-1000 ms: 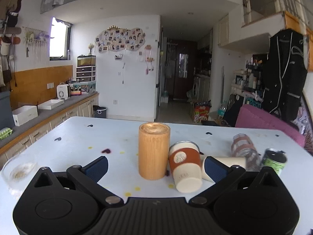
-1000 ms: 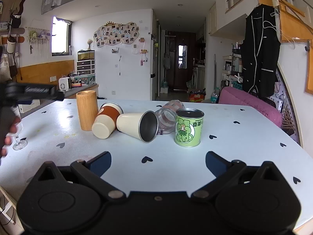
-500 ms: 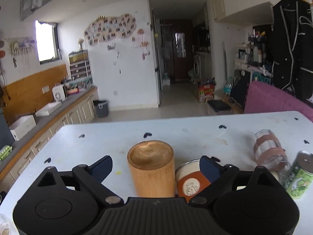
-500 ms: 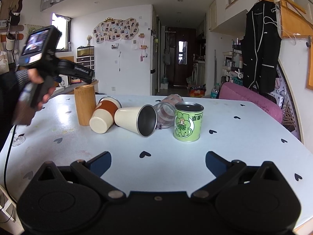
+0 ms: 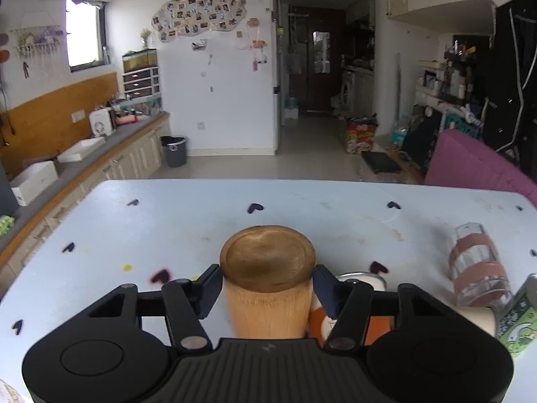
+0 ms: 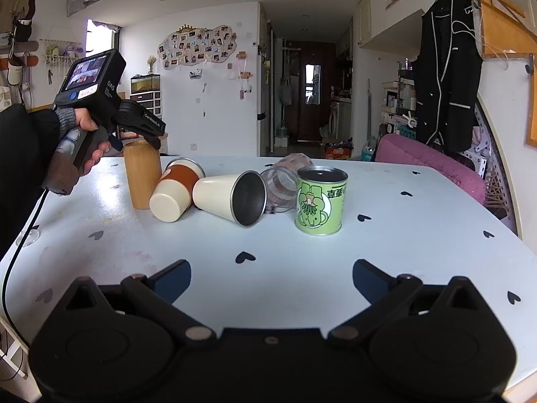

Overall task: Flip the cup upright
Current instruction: 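Close the left gripper around the wooden cup's body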

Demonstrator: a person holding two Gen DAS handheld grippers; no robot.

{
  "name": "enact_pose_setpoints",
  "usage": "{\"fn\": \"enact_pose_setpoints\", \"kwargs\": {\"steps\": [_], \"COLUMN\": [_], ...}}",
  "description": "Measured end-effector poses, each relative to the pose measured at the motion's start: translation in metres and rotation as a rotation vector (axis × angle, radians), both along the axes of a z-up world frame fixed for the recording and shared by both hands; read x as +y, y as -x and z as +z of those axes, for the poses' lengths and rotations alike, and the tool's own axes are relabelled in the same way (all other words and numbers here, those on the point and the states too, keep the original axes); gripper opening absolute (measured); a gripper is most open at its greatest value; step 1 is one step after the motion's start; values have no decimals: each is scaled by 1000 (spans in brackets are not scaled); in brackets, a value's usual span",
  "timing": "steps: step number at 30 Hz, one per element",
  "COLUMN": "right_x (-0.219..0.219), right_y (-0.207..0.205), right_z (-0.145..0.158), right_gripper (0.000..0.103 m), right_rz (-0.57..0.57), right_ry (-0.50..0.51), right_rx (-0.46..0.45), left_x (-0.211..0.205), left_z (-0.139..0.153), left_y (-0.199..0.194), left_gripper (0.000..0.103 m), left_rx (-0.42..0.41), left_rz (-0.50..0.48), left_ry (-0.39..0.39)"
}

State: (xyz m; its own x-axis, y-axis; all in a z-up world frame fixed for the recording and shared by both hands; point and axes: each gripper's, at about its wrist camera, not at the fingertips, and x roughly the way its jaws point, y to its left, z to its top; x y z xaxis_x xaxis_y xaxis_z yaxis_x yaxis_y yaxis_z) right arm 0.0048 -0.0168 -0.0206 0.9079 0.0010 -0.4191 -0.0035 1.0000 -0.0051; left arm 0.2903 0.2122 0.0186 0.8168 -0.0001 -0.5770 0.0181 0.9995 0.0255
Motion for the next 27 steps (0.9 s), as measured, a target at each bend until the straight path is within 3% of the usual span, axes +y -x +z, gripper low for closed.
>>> {"fn": "enact_pose_setpoints", "kwargs": {"steps": [6,8,10,11,14,16,18,27], "right_x": [-2,0,2,4,6,9,12,16], "right_y": [0,0,0,0,-1,-3,-4,-6], "right_z": [0,-1,-1,-1,-1,-2,-3,-7], "right_gripper": [103,103,103,103,103,103,103,103], "right_rz": [32,37,49,55,63,67,78,82], "right_ry": [-52,-51,-49,-47,-50,-54,-52,-31], "right_rx": [-3,-4,-4,-4,-2,3,7,25], "left_x": [4,5,8,10,8,8,5,-16], "left_z": [-2,-1,-1,-2,-3,-1,0,-20], "left_y": [16,25,34,38,47,44,39,2], "left_gripper": [55,43,9,10,20,70,90,87], "left_rx": [-28,-31,-5,14,15,3,-37,-25], "left_rz": [-31,-45,-68,-81,-97,-88,-53,-27], "left_ry": [-22,-18,5,15,-16,-24,-54,-71]}}
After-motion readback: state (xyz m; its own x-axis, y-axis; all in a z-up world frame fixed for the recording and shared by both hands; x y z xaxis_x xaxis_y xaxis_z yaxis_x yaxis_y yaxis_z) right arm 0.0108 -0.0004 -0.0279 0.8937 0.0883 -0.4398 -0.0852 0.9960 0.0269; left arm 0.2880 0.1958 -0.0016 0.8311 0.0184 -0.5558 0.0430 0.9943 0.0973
